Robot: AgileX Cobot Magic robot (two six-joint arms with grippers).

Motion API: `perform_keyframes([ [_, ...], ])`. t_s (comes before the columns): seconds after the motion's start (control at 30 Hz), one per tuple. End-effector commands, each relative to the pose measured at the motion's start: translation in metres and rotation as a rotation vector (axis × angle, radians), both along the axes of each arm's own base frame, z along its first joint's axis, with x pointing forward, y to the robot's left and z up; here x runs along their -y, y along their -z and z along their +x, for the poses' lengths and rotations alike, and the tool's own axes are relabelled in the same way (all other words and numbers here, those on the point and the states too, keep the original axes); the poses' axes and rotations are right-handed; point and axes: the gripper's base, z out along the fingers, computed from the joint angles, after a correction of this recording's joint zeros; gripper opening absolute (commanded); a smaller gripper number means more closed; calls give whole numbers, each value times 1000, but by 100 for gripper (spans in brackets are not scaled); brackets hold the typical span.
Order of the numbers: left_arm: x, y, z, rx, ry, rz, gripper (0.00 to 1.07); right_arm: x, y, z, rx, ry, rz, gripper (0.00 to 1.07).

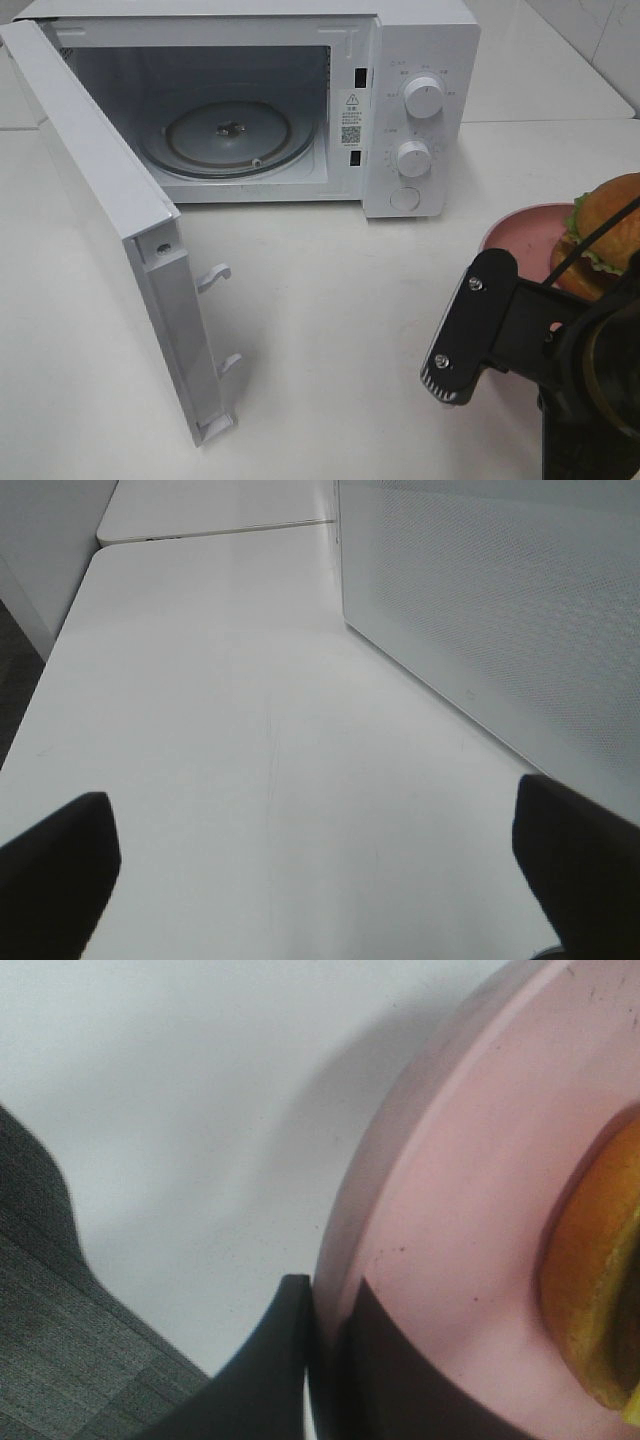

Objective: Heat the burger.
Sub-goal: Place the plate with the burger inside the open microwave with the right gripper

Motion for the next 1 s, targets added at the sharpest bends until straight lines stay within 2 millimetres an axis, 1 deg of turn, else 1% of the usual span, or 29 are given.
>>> perform_keyframes([
  [0.03,0,0,-3,18,1,-6,100,1,-5,0,54,-89,-64,0],
  [0.1,0,0,-3,18,1,-6,100,-1,-5,0,59,-112,-69,0],
  [0.17,0,0,-3,18,1,-6,100,-3,-6,-1,60,-174,-81,0],
  [0.27,0,0,-3,18,1,-6,100,-4,-5,-1,56,-191,-80,0],
  [0.33,0,0,-3,18,1,-6,100,-7,-5,0,44,-261,-76,0],
  [0.5,0,0,-3,18,1,-6,100,-11,-4,1,48,-324,-66,0],
  [0.63,0,0,-3,18,1,-6,100,-15,-6,3,70,-407,-77,0],
  [0.73,0,0,-3,18,1,-6,100,-15,-6,4,74,-423,-81,0],
  [0.8,0,0,-3,18,1,-6,100,-18,-7,6,92,-498,-94,0],
  [0.93,0,0,-3,18,1,-6,100,-21,-7,6,94,-566,-104,0],
  [1.0,0,0,-3,18,1,-6,100,-25,-7,6,90,-641,-104,0],
])
